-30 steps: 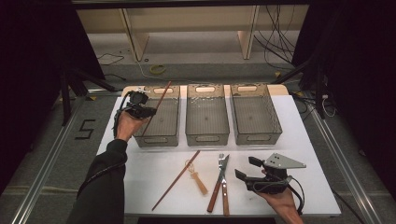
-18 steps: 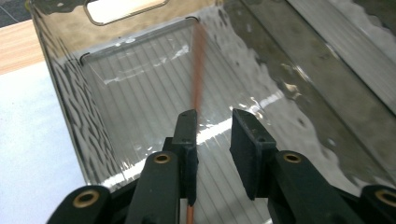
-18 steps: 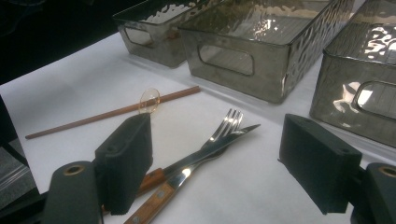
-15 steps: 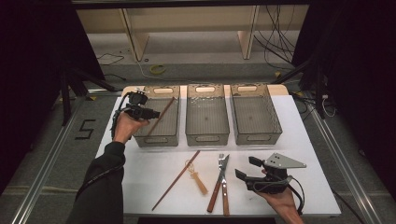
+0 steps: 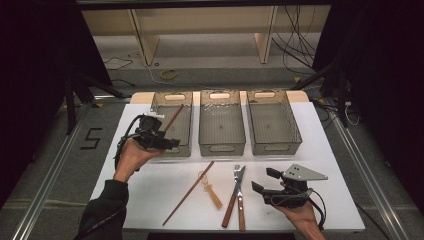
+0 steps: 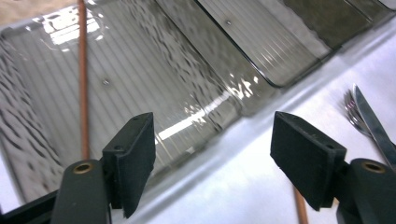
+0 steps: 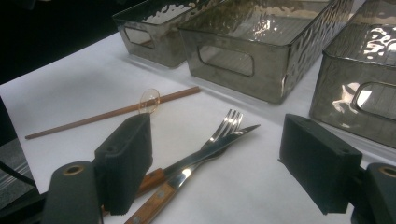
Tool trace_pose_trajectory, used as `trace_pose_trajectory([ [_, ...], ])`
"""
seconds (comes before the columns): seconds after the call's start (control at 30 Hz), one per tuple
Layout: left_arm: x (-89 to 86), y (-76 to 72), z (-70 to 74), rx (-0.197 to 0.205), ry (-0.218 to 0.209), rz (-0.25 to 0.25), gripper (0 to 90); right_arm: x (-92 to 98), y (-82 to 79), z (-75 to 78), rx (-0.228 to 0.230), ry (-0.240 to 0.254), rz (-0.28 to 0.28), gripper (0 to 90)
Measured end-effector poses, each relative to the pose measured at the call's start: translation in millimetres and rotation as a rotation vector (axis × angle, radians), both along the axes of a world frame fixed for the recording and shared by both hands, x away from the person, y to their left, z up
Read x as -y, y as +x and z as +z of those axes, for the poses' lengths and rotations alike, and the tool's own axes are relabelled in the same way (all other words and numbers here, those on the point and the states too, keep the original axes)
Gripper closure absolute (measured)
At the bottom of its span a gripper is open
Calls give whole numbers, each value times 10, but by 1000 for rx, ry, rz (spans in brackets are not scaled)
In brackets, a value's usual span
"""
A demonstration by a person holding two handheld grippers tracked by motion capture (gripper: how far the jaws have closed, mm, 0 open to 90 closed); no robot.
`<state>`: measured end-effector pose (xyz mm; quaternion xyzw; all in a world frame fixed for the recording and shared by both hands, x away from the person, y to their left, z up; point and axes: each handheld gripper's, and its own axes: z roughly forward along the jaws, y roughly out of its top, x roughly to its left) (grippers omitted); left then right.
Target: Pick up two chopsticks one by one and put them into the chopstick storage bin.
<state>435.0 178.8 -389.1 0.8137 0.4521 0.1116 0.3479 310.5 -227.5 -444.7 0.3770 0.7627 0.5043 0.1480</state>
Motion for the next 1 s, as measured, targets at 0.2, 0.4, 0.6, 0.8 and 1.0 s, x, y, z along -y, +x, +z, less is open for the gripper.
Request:
trace_pose_trajectory([
  [0.2,58,-150,-109,-3,7,-26,265,-7,-1,-1,1,-5,4,262],
  [0.4,158,-270,-211,-38,39,-54,244,-10,-4,-1,0,-8,2,262],
  [0.6,239,-373,-337,-80,90,-70,227,-3,-8,6,1,-8,-2,262],
  [0.8,295,-496,-452,-132,123,-92,233,-6,-8,5,-2,-9,1,262],
  [1.0,398,-590,-576,-176,156,-126,265,-12,-8,4,-4,-15,1,262],
])
